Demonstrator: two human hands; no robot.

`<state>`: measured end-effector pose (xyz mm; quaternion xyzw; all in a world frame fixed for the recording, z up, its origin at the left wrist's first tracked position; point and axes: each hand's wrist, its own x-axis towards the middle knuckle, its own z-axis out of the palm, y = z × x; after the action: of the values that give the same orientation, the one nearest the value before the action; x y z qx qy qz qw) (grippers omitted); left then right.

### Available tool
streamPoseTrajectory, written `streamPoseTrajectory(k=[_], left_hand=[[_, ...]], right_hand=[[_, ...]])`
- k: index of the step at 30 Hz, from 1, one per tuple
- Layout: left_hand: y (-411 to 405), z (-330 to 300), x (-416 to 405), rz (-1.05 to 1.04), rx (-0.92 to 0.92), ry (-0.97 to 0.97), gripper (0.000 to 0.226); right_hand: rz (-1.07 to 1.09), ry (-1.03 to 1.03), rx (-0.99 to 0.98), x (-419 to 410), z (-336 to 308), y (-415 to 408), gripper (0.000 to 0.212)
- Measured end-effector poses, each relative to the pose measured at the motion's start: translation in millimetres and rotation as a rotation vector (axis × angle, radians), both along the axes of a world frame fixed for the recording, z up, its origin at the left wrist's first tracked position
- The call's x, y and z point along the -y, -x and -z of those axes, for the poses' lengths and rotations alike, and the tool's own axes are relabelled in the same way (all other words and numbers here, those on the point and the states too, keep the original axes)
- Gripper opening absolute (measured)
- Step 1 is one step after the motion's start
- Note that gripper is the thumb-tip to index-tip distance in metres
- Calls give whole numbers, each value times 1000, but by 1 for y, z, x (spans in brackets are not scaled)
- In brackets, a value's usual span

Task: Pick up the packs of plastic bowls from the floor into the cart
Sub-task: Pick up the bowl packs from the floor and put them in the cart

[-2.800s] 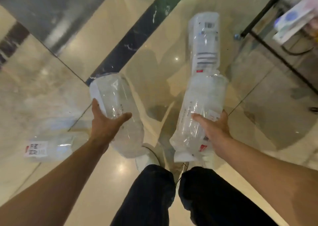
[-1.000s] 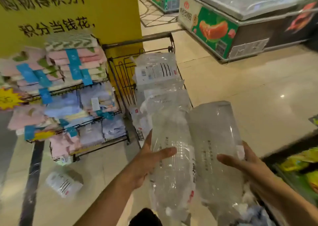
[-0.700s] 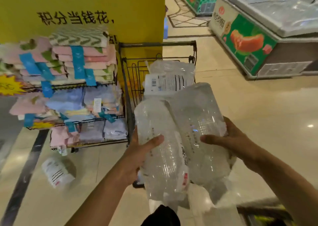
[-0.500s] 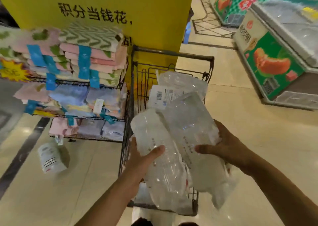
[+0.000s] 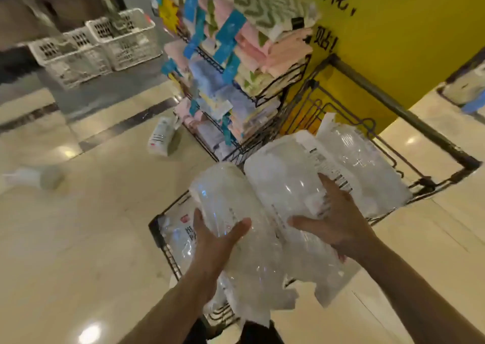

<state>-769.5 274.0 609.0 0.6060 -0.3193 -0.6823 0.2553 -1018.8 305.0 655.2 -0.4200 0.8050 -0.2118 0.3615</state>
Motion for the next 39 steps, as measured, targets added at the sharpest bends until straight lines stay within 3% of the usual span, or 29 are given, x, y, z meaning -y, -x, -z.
streamPoseTrajectory(k=[6,10,15,19,23,26,29,36,39], left_hand=[[25,3,-36,-32,76,-15,139],[25,1,-42,-47,65,39,134],[5,-5,-43,-37,93,94,96],[-18,-20,-49,11,186,72,94],[-53,-31,-63,-16,241,94,78],[-86,-31,-72,-46,305,105,71],[-124,-29,-76,-51,363,102,56],[-281,-12,-76,-69,431,100,26],[-364,-8,-78,-135,436,70,24]], right_hand=[[-151,-28,-255,0,5,6,96],[-208,-88,-263,-3,12,-1,95],[-219,-65,-335,-4,10,-9,95],[-221,-9,-366,-9,0,-22,85],[-280,221,-377,-9,-11,-47,63],[-322,349,-273,-5,-19,-82,41],[-385,341,-86,-2,-20,-125,20],[-525,151,123,13,9,-263,18],[-527,102,160,29,23,-330,20]])
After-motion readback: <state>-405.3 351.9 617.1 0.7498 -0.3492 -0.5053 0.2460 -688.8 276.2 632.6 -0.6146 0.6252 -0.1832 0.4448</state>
